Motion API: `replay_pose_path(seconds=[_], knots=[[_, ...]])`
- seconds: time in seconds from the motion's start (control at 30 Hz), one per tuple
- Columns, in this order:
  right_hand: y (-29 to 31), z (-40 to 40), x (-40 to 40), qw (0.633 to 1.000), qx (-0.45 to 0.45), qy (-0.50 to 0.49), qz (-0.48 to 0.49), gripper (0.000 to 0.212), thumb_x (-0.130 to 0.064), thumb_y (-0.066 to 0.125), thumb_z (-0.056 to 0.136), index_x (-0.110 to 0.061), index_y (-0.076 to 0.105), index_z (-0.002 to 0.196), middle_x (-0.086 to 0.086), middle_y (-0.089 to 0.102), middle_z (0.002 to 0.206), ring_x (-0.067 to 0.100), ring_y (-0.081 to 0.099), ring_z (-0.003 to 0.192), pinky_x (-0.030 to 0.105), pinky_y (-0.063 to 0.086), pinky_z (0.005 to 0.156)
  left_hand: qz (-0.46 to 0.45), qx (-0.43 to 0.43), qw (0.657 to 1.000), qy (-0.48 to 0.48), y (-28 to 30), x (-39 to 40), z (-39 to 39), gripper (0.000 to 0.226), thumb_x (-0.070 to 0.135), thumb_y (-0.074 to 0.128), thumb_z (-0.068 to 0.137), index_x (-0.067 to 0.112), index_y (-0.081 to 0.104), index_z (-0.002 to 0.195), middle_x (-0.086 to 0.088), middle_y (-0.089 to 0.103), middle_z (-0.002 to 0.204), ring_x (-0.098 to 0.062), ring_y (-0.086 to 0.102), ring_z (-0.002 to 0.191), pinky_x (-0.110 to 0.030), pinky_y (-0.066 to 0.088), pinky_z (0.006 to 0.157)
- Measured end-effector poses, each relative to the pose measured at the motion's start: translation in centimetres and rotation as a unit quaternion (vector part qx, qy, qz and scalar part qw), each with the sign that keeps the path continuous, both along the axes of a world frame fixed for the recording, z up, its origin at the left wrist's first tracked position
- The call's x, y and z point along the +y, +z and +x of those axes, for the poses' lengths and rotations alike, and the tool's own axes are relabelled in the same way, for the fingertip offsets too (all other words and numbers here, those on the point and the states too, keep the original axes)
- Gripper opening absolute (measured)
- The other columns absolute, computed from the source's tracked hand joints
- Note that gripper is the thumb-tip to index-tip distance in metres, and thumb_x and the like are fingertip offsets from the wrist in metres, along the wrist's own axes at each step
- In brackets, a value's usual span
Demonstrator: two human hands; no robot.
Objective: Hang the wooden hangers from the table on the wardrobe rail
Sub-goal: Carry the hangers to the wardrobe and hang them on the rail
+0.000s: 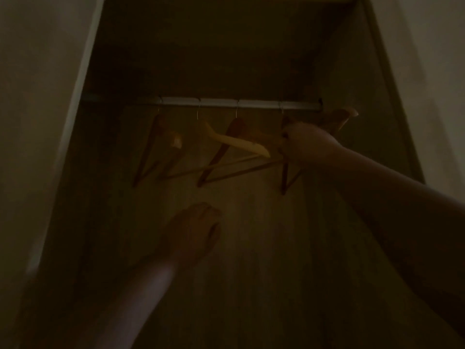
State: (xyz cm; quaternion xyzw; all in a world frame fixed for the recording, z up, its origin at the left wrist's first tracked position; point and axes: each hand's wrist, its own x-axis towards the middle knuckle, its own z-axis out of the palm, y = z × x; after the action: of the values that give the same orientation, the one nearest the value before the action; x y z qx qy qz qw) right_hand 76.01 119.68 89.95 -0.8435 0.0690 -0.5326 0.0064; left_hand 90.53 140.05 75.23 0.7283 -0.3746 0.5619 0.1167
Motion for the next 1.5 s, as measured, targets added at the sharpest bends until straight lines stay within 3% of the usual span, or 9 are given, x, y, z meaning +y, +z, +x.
replay_pose_path(seconds=[0.07,0.17,0.3,0.73,0.93,1.17,1.27,1.4,1.5], knots=[[0.2,0.8,-0.9,0.999,0.018,0.027,0.022,0.026,-0.021,0.052,0.093,-0.006,0.064,0.11,0.016,0.066,0.11,0.034,0.063,0.101,0.038,0.052,0.08,0.028,-0.001,0.999,-0.023,0.6,-3.5,-0.5,0.044,0.029,0.046,0.09,0.008,0.059,0.127,-0.017,0.063,0.123,-0.034,0.061,0.113,-0.041,0.051,0.092],[0.6,1.6,-2.3,0.997,0.055,0.052,0.01,0.024,-0.02,0.05,0.096,-0.004,0.065,0.107,0.018,0.066,0.109,0.032,0.063,0.099,0.041,0.054,0.083,0.014,-0.005,1.0,-0.011,3.1,-8.0,-0.3,0.06,0.03,0.041,0.096,0.011,0.023,0.15,-0.014,0.029,0.156,-0.025,0.029,0.142,-0.032,0.023,0.113],[0.5,2.0,-3.6,0.994,0.061,0.079,-0.036,0.029,-0.022,0.048,0.099,-0.006,0.066,0.115,0.018,0.066,0.11,0.033,0.062,0.1,0.038,0.05,0.082,-0.018,0.0,1.0,0.017,5.5,-11.7,-0.5,0.069,0.027,0.042,0.095,0.009,0.006,0.152,-0.013,0.012,0.161,-0.025,0.013,0.148,-0.032,0.009,0.117],[0.4,2.8,-3.4,0.99,0.028,0.08,-0.114,0.03,-0.024,0.048,0.099,-0.01,0.068,0.115,0.014,0.066,0.111,0.031,0.062,0.102,0.036,0.049,0.083,-0.032,0.002,0.998,0.056,7.0,-11.6,1.5,0.058,0.029,0.033,0.1,0.01,0.012,0.151,-0.011,0.023,0.158,-0.023,0.025,0.144,-0.032,0.016,0.114],[0.1,2.5,-2.6,0.992,0.038,0.064,-0.106,0.03,-0.022,0.045,0.1,-0.009,0.065,0.117,0.013,0.066,0.112,0.029,0.062,0.1,0.028,0.042,0.072,-0.065,-0.033,0.996,-0.044,8.1,-11.0,0.8,0.063,0.017,0.041,0.096,0.028,0.014,0.152,-0.003,0.05,0.142,-0.021,0.053,0.119,-0.032,0.041,0.096],[0.1,-0.5,-4.9,0.982,-0.149,-0.016,-0.115,0.026,-0.019,0.044,0.097,-0.012,0.065,0.109,0.012,0.064,0.112,0.026,0.061,0.099,0.029,0.043,0.075,-0.076,-0.022,0.996,-0.045,8.3,-11.0,1.1,0.054,0.02,0.042,0.096,0.024,0.029,0.148,-0.007,0.052,0.136,-0.029,0.057,0.11,-0.037,0.049,0.088],[0.7,-1.4,-7.3,0.994,-0.082,-0.06,-0.034,0.026,-0.019,0.045,0.097,-0.01,0.061,0.115,0.016,0.064,0.116,0.03,0.062,0.104,0.031,0.045,0.074,-0.077,-0.001,0.996,-0.044,8.0,-10.8,1.1,0.054,0.023,0.044,0.094,0.021,0.031,0.146,-0.01,0.053,0.135,-0.029,0.055,0.115,-0.036,0.046,0.091],[0.8,-1.4,-7.8,0.993,0.028,-0.114,0.016,0.033,-0.025,0.047,0.098,-0.005,0.06,0.121,0.019,0.061,0.126,0.034,0.058,0.116,0.04,0.049,0.09,-0.096,0.021,0.995,-0.009,7.5,-10.4,0.8,0.058,0.028,0.048,0.092,0.013,0.032,0.146,-0.012,0.039,0.15,-0.028,0.04,0.134,-0.037,0.034,0.107],[0.8,-1.1,-8.0,0.99,0.04,-0.13,0.03,0.034,-0.022,0.051,0.095,-0.007,0.057,0.125,0.018,0.059,0.13,0.034,0.057,0.119,0.04,0.048,0.09,-0.137,-0.084,0.986,-0.038,5.8,-10.2,-0.4,0.052,0.023,0.053,0.087,0.009,0.045,0.136,-0.019,0.051,0.138,-0.033,0.048,0.125,-0.041,0.042,0.1]])
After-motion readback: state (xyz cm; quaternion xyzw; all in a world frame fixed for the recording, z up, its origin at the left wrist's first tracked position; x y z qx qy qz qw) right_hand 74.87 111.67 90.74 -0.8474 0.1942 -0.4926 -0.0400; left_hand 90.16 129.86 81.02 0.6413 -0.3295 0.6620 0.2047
